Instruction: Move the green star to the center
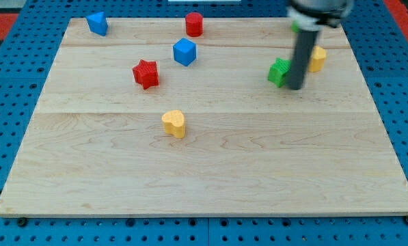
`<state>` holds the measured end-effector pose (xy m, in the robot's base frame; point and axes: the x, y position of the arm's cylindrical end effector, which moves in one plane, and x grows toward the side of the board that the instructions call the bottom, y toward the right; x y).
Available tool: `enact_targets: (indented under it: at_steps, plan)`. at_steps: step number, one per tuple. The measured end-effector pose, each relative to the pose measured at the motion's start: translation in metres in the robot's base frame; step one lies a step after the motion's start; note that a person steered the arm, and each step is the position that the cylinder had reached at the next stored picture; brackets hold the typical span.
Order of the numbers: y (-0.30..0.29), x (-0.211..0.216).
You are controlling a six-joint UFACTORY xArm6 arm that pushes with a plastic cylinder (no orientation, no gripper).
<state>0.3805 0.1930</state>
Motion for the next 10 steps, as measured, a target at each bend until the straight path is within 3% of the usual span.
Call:
enact_targets:
  at_steps: [1, 4, 6, 8, 9, 10]
  plan:
    - [0.018, -0.012]
    - [-0.054, -0.059]
    - [-0.091, -0.022]
    - [-0.078, 0.055]
    - [-0.084, 0.061]
    - [-0.089, 0.034]
